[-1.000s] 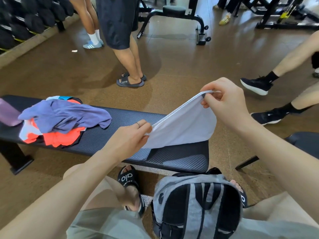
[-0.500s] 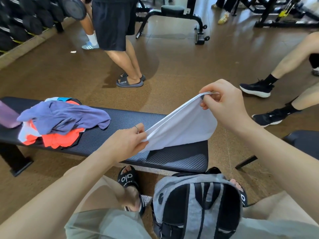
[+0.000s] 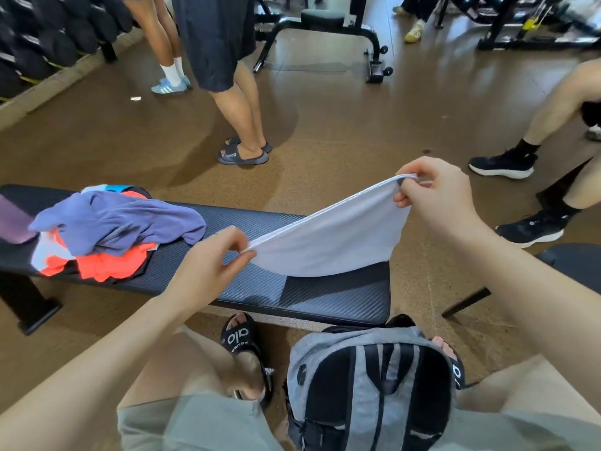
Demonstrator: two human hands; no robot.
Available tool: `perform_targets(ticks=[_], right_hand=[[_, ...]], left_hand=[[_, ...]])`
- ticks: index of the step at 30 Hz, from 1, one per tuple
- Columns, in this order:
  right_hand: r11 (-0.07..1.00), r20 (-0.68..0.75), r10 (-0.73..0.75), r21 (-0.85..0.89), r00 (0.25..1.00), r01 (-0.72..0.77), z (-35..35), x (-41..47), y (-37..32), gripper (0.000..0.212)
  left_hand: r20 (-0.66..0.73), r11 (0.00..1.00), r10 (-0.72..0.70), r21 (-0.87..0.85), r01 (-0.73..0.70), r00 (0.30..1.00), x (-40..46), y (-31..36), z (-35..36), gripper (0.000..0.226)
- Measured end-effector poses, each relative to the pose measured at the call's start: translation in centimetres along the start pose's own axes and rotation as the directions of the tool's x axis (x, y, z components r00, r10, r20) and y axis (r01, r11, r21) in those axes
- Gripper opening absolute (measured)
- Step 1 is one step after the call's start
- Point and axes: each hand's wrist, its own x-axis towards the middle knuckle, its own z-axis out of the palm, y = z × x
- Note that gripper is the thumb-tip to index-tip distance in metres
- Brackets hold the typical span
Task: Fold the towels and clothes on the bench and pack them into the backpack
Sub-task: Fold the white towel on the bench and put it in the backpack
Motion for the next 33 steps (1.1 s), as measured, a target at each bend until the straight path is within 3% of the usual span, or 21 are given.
perform_targets(ticks=[5, 10, 15, 20, 23, 27, 33], right_hand=[[0.987, 0.024, 0.131, 0.087, 0.991, -0.133, 0.0, 0.0, 1.3, 0.026], [0.972, 0.043, 0.132, 0.188, 0.990, -0.138, -0.4, 0.4, 0.9, 0.017], [0.961, 0.085, 0.070, 0.263, 0.994, -0.090, -1.1, 0.5, -0.6, 0.013], [0.983, -0.057, -0.062, 0.169, 0.996, 0.071, -1.1, 0.3, -1.3, 0.013], [0.993, -0.031, -0.066, 0.101, 0.997, 0.069, -0.2, 0.3, -1.3, 0.013], [0.987, -0.151, -0.092, 0.114, 0.984, 0.110, 0.3, 1.3, -1.6, 0.013], [1.000, 0.058, -0.002, 0.000, 0.998, 0.002, 2.5, 3.9, -1.2, 0.017]], left_hand=[[-0.128, 0.982, -0.090, -0.178, 0.067, 0.988, 1.7, 1.0, -1.4, 0.010], [-0.193, 0.953, -0.180, -0.276, 0.123, 0.965, 3.2, 1.9, -2.9, 0.005], [-0.306, 0.998, -0.062, -0.042, 0.051, 0.950, 4.6, 1.3, -4.8, 0.005], [-0.404, 0.976, 0.134, 0.211, -0.051, 0.905, 4.6, 1.1, -6.4, 0.016], [-0.402, 0.974, 0.102, 0.225, -0.009, 0.910, 4.9, 0.2, -6.4, 0.014], [-0.427, 0.979, 0.086, 0.204, 0.003, 0.900, 5.2, 0.3, -6.4, 0.014], [-0.365, 0.963, -0.123, 0.181, 0.200, 0.923, 7.5, -2.1, -5.7, 0.014]])
